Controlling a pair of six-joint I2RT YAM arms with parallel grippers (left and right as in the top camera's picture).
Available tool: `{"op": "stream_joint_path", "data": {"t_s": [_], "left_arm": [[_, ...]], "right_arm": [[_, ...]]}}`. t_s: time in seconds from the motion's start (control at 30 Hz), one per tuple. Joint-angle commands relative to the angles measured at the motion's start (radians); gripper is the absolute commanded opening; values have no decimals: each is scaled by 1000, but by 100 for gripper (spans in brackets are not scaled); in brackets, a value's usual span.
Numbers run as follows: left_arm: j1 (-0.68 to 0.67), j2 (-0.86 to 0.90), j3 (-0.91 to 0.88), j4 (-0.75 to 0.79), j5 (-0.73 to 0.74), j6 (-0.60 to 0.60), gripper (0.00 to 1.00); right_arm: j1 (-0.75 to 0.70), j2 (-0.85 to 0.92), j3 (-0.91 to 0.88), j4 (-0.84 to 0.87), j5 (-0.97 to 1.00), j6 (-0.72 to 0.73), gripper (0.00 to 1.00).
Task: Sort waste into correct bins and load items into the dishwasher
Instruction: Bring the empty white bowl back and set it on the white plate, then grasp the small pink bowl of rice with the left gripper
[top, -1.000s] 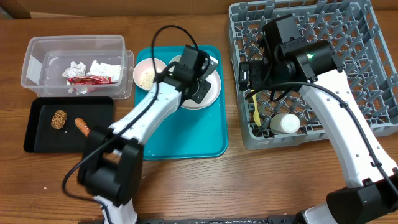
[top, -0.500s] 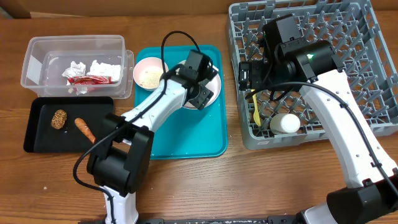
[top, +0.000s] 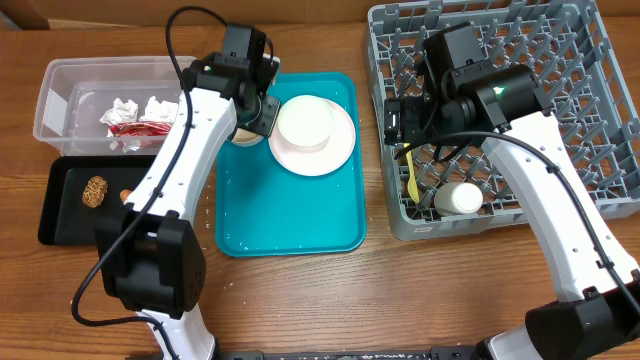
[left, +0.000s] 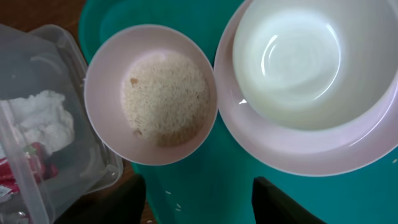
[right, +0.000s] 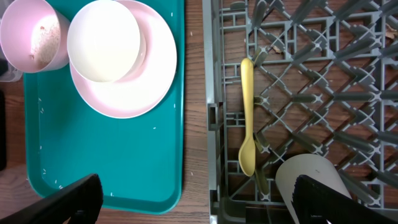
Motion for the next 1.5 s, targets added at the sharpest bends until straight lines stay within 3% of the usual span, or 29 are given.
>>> {"op": "stream_joint_path", "data": {"t_s": [0.0,0.37,0.53,0.93,1.3,1.47], "left_arm": [[27,38,-66,-4,63,230,56],[36,45,-192,123,64,354,55],[36,45,-242,250,12,354,54],[36,45,-315,353,13,354,49],[36,45,-341,393,14,353,25],[36,45,-362,395,14,353,22]], "right_arm": [[4,-14,19,6,2,-8,100],[4,-14,19,8,2,-8,100],[4,-14,19,5,2,-8,100],[4,-14,19,5,2,-8,100],[4,-14,19,4,2,-7,100],[4,-14,19,2,2,-7,100]]}}
